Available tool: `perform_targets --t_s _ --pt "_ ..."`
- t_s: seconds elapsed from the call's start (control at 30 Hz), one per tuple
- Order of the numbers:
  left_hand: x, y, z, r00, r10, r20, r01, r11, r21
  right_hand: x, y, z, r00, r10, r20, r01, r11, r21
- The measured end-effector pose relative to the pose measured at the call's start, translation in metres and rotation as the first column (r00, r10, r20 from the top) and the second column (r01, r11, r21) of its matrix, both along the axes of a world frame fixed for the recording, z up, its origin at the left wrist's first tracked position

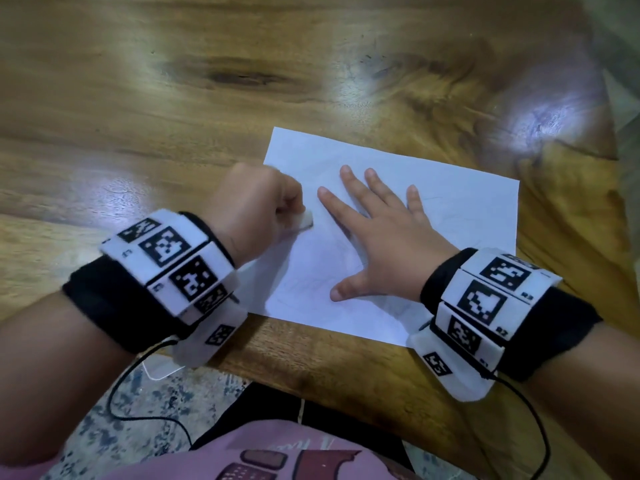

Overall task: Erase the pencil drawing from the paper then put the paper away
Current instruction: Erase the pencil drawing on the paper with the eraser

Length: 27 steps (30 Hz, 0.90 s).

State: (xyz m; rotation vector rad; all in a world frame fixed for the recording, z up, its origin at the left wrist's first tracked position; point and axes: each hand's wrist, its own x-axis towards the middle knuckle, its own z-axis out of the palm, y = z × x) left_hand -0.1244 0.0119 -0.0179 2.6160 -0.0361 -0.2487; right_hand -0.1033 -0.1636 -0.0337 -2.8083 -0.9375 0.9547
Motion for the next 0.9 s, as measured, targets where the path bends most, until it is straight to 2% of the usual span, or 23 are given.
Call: perform_targets --t_s 0.13,0.17,0.23,0.3,0.37,0.43,0.5,0.67,0.73,0.9 --pt "-0.026 0.008 0.004 0.965 -0.141 -0.220 0.135 0.990 -0.043 0.000 0.001 0.000 1.000 -0.010 0.027 0.010 1.000 0.002" --pt "-0.022 0.010 0.005 0.970 -0.121 -0.210 0.114 0.992 -0.044 0.000 0.001 0.000 0.999 -0.013 0.032 0.013 1.000 0.004" --pt "-0.004 0.012 0.005 0.997 -0.002 -0.075 0.000 1.000 -0.028 -0.001 0.001 -0.001 0.999 -0.018 0.038 0.018 1.000 0.005" --pt "0.010 0.012 0.004 0.994 0.104 0.023 -0.104 0.995 -0.005 -0.001 0.000 -0.001 0.999 -0.016 0.040 0.016 1.000 0.002" --pt "0.005 0.015 0.001 0.998 0.062 0.006 -0.062 0.998 0.011 0.000 0.001 -0.001 0.999 -0.010 0.039 0.011 1.000 -0.006" --pt "-0.016 0.019 0.000 0.994 -0.046 -0.097 0.045 0.999 -0.015 0.000 0.001 -0.001 0.999 -0.011 0.038 0.012 1.000 -0.012" --pt "-0.026 0.021 0.002 0.978 -0.079 -0.195 0.073 0.997 -0.039 0.001 0.002 0.000 0.999 -0.007 0.040 0.008 1.000 -0.024" --pt "0.005 0.021 -0.002 0.996 0.073 -0.052 -0.072 0.997 0.006 0.005 0.014 0.007 0.993 0.066 0.099 -0.053 0.991 -0.126" --pt "0.006 0.019 -0.004 0.997 0.069 -0.040 -0.068 0.997 0.026 0.011 0.017 0.012 0.985 0.121 0.126 -0.100 0.982 -0.158" --pt "0.001 0.016 -0.005 0.999 0.043 0.020 -0.044 0.998 0.041 0.049 0.020 0.023 0.965 0.229 0.132 -0.214 0.970 -0.119"
